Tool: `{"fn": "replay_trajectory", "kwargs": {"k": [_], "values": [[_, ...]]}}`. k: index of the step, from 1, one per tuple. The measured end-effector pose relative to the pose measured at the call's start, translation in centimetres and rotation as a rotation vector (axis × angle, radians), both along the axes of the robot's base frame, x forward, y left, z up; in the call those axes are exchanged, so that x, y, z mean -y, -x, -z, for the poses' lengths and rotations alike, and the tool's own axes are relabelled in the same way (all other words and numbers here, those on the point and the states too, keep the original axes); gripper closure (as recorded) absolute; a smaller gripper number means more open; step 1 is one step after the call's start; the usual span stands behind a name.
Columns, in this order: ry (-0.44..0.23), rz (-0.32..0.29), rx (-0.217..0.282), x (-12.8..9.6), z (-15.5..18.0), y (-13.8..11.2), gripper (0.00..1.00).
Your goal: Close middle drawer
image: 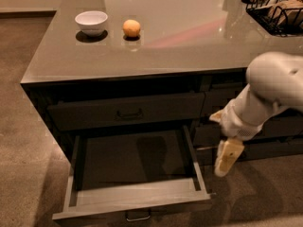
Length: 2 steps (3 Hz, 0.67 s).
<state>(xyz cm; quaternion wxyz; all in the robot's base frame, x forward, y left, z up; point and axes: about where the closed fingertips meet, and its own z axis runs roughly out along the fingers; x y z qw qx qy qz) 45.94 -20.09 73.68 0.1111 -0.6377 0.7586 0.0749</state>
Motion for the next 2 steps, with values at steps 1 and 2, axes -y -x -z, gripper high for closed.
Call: {"fn": "replay_trajectory", "kwargs": {"k": [1,2], "values": [[-0.058,-0.059,0.037,-1.1,6.6,0.7,0.00],[-0.116,-0.129,0.105,-1.9,9.6,-1.5,0.00]]}}
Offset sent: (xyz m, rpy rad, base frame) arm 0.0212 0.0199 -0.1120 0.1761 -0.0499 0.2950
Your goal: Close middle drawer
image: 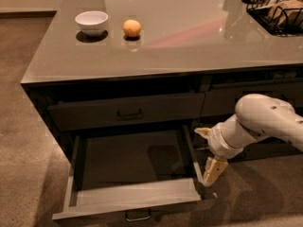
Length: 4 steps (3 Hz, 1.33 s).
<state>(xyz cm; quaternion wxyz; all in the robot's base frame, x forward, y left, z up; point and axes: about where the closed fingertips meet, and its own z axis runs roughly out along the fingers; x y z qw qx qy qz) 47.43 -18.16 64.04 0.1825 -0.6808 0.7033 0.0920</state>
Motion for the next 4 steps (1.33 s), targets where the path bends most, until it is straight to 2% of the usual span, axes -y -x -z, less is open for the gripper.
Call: {"fn": "replay_trajectory", "kwargs": {"k": [1,2,3,4], "values": [[0.003,-0.022,0.006,0.0,0.1,0.0,0.00],[0.024,-0.084,-0.022,-1.5,3.2,-0.3,0.00],[0.063,-0.168,-0.054,-4.3,8.7,0.4,0.00],[0.075,-0.193,-0.061,-5.4,14.4,2.2,0.00]]}}
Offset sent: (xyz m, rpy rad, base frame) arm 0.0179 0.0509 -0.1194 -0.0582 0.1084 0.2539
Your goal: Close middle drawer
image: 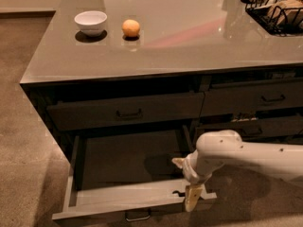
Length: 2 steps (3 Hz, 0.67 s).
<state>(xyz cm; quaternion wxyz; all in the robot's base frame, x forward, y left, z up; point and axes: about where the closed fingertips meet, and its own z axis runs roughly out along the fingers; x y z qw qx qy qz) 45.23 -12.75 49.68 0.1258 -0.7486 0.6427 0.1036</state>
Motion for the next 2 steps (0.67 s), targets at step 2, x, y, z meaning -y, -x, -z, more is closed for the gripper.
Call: {"fn": "replay_trajectory", "kwargs": {"k": [2], "values": [[-0.082,0.038,0.024,-0.15,4.44,0.74,0.00]]}}
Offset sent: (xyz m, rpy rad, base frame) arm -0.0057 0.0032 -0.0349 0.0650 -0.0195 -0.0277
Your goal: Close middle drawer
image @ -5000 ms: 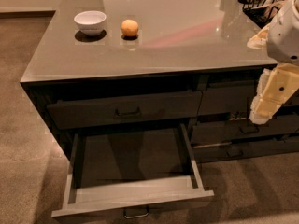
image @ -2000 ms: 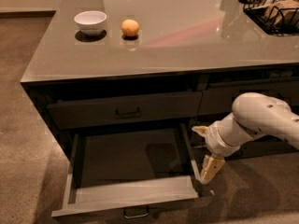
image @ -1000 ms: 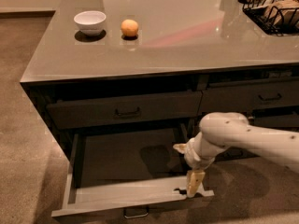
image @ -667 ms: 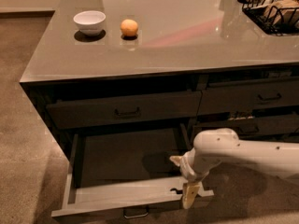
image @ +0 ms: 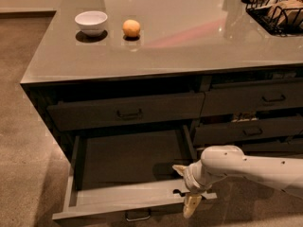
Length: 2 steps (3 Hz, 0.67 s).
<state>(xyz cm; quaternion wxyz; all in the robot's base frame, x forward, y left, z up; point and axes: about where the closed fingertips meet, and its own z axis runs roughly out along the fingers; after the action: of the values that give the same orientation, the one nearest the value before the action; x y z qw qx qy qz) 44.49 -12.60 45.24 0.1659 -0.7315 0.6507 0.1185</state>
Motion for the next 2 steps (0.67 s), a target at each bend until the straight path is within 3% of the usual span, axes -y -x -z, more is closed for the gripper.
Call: {"fn": "replay_trajectory", "kwargs": {"k": [2], "values": [[-0.112,0.011,-0.020,-0.7,2.2,0.1,0.00]]}}
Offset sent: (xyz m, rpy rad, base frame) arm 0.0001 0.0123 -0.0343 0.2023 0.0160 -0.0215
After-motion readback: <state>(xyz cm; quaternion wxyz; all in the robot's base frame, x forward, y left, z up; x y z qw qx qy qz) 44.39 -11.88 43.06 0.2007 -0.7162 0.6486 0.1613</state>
